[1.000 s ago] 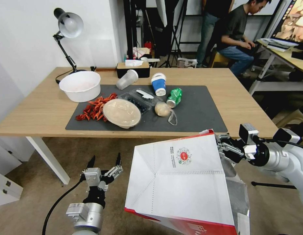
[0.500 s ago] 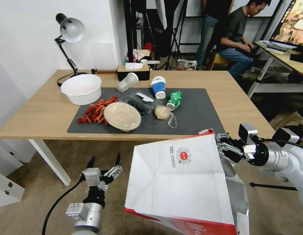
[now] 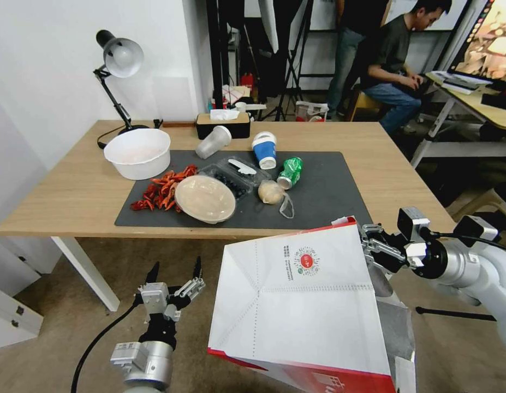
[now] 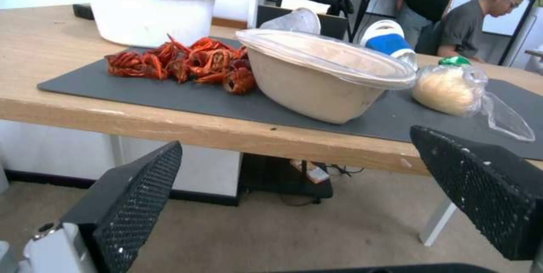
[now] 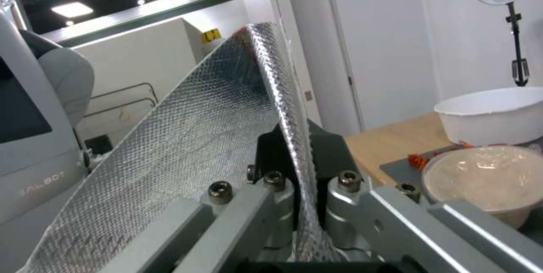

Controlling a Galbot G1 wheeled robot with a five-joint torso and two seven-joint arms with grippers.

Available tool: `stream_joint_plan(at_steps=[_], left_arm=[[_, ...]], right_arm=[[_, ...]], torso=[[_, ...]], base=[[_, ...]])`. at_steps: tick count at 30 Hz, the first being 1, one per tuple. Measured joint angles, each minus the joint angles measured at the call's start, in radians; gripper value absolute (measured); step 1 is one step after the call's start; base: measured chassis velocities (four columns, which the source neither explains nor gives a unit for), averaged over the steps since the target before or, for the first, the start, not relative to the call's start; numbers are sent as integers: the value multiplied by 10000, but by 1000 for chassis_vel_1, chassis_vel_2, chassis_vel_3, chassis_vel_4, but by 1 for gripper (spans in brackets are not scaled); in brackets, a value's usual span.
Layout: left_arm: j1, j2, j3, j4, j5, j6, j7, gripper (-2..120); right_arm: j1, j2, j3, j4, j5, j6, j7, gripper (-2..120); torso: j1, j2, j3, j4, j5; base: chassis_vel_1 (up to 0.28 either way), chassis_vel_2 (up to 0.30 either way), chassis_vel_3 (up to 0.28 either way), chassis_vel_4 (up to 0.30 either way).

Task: Pick up the food delivery bag from the floor and place it on the table.

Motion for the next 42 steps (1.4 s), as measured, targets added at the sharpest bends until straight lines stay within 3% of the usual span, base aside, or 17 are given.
stream_joint_plan(at_steps=[12, 21, 28, 29, 32, 34, 36, 37, 39, 40, 42], left_arm=[[-17, 9, -33, 49, -13, -85, 20, 100], [-44, 23, -38, 71, 12, -177, 4, 100], [23, 23, -48, 42, 74, -322, -1, 100], [23, 23, -48, 42, 74, -322, -1, 100], [74, 18, -43, 80, 147, -436, 0, 100], [88, 8, -33, 82, 186, -465, 3, 100], [108, -16, -2, 78, 226, -480, 8, 100], [108, -16, -2, 78, 226, -480, 8, 100], [117, -27, 2, 39, 258, -480, 16, 100], [117, -27, 2, 39, 258, -480, 16, 100], [129, -24, -6, 29, 270, -480, 20, 100]], right_arm=[[-639, -204, 864, 580, 870, 333, 923, 0], [-1347, -733, 2641, 1309, 2398, 525, 1951, 0], [-1100, -1329, 3812, 1744, 3790, 1274, 4542, 0], [-1100, -1329, 3812, 1744, 3790, 1274, 4542, 0], [-598, -1709, 3995, 1751, 4346, 1740, 5930, 0], [-347, -1840, 3993, 1730, 4518, 1915, 6505, 0], [252, -2071, 3818, 1658, 4800, 2238, 7740, 0], [252, -2071, 3818, 1658, 4800, 2238, 7740, 0], [1086, -2205, 3296, 1605, 4987, 2520, 9254, 0], [1086, -2205, 3296, 1605, 4987, 2520, 9254, 0], [1823, -2218, 2702, 1516, 5138, 2732, 10893, 0]], torso=[[-25, -53, -31, 0, 0], [-40, -85, -49, -2, 0], [-47, -106, -60, -1, 0], [-47, -106, -60, -1, 0], [-51, -112, -63, -1, 0], [-52, -114, -64, 1, 0], [-52, -119, -66, 0, 0], [-52, -119, -66, 0, 0], [-55, -122, -69, -1, 0], [-55, -122, -69, -1, 0], [-55, -124, -70, 2, 0]], base=[[0, 0, 0, 0], [0, 0, 0, 0], [0, 0, 0, 0], [0, 0, 0, 0], [0, 0, 0, 0], [0, 0, 0, 0], [0, 0, 0, 0], [0, 0, 0, 0], [0, 0, 0, 0], [0, 0, 0, 0], [0, 0, 0, 0]])
